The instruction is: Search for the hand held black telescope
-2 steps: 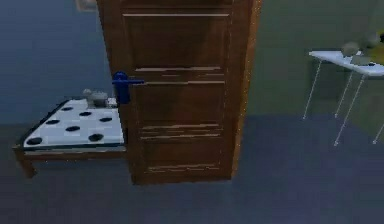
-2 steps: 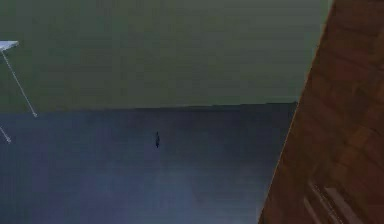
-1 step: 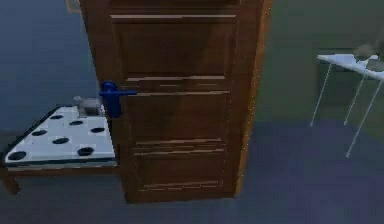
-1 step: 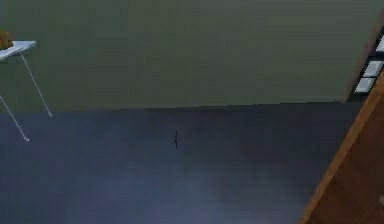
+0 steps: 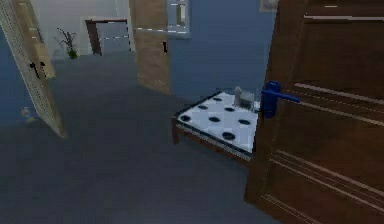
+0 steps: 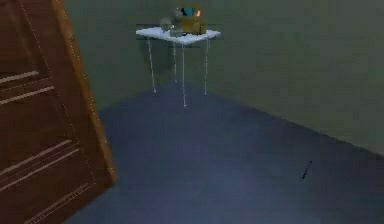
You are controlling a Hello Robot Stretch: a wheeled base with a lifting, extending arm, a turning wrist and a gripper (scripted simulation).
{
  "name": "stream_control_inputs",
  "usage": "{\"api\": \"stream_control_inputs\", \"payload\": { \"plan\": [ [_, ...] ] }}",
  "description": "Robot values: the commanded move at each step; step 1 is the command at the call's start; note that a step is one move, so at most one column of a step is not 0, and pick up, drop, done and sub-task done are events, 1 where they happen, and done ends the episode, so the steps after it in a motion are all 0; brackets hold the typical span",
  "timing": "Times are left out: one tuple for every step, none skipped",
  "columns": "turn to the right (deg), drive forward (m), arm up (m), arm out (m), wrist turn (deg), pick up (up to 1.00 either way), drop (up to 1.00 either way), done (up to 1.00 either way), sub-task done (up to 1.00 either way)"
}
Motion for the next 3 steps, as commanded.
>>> {"api": "stream_control_inputs", "payload": {
  "plan": [
    [-39.0, 0.0, 0.0, 0.0, 0.0, 0.0, 0.0, 0.0, 0.0],
    [0.0, 0.75, 0.0, 0.0, 0.0, 0.0, 0.0, 0.0, 0.0],
    [-45.0, 0.0, 0.0, 0.0, 0.0, 0.0, 0.0, 0.0, 0.0]
  ]
}}
